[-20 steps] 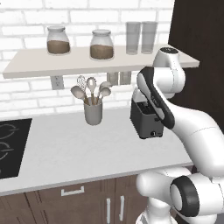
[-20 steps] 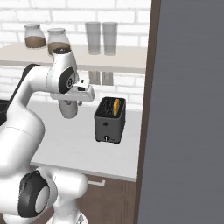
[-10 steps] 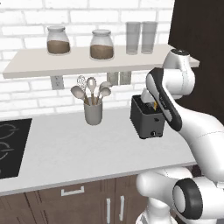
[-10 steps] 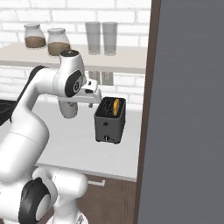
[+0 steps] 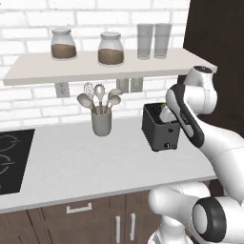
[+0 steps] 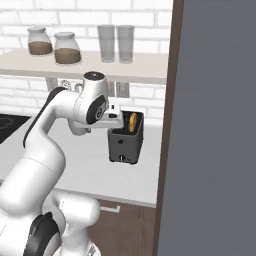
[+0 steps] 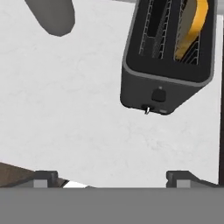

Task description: Start the toaster. Once the lever pops up, take the bread to the plate on the dining counter.

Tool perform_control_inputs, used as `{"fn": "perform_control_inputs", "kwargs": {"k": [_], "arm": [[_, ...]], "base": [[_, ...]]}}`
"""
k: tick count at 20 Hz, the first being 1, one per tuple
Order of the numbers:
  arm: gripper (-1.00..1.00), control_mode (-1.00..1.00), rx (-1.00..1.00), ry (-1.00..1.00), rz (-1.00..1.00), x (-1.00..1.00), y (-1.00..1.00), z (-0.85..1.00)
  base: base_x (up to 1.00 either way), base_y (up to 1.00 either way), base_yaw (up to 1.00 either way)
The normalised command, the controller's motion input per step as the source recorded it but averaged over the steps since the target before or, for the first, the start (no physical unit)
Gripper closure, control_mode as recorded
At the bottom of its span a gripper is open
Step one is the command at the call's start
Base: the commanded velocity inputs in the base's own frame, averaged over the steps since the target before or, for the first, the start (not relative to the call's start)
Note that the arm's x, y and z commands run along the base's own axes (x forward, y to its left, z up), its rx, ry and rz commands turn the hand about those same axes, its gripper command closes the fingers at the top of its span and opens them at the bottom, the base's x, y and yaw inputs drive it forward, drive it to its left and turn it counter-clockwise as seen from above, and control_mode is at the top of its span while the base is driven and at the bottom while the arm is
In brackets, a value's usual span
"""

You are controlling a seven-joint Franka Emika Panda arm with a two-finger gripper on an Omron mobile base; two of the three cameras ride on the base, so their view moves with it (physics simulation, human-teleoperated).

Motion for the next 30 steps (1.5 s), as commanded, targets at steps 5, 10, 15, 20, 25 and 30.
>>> {"fn": "perform_control_inputs", "kwargs": {"k": [5, 10, 15, 20, 25, 30], "arm": [[-1.00, -1.00, 0.00, -0.01, 0.12, 0.00, 0.00, -0.52], [-1.00, -1.00, 0.00, 0.00, 0.05, 0.07, 0.00, -0.45], [-1.00, -1.00, 0.00, 0.00, 0.00, 0.27, -0.02, -0.23], [-1.00, -1.00, 0.00, 0.00, 0.00, 0.41, -0.08, -0.09], [-1.00, -1.00, 0.00, 0.00, 0.00, 0.33, -0.12, -0.05], [-1.00, -1.00, 0.00, -0.02, 0.00, 0.16, -0.01, -0.26]], "base": [[0.00, 0.00, 0.00], [0.00, 0.00, 0.00], [0.00, 0.00, 0.00], [0.00, 0.00, 0.00], [0.00, 0.00, 0.00], [0.00, 0.00, 0.00]]}}
